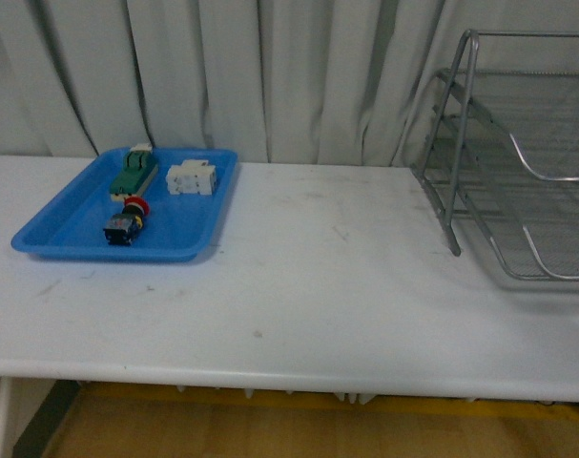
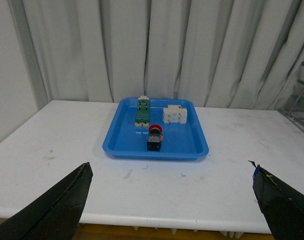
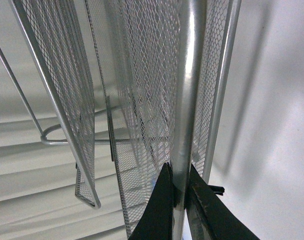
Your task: Place button on rack with both arms
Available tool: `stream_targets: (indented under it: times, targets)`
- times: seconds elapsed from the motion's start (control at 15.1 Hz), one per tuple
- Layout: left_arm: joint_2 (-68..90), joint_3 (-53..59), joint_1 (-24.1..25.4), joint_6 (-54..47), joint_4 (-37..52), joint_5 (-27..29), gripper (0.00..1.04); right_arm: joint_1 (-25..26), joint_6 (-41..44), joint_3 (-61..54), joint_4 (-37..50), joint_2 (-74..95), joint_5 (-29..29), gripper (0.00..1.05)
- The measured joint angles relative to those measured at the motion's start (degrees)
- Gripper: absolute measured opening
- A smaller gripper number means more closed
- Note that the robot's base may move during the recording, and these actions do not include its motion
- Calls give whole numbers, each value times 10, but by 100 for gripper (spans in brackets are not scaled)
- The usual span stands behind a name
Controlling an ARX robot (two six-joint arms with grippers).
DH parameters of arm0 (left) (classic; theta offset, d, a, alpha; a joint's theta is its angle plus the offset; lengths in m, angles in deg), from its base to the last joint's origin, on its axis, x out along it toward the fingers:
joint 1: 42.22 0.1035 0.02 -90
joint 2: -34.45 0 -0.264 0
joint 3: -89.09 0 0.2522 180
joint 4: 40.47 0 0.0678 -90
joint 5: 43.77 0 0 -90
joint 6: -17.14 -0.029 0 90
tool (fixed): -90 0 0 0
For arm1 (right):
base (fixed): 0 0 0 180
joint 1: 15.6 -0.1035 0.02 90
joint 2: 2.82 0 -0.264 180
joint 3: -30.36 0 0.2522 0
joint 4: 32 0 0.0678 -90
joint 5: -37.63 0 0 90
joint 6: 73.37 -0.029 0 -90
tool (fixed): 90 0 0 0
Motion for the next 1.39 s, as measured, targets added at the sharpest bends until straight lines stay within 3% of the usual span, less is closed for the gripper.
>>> stream_targets:
  times: [0.79, 0.93, 1.19, 1.39]
  targets:
    - [0, 0, 0, 0, 0, 0, 98, 7, -8, -94, 14, -29, -1, 5]
    - [0, 0, 0, 0, 0, 0, 98, 8, -16, -96, 6, -29, 0, 24]
    - [0, 0, 0, 0, 0, 0, 98, 11, -37, -113, -7, -29, 11, 73]
    - [0, 0, 0, 0, 0, 0, 98, 11, -42, -127, -13, -29, 21, 100]
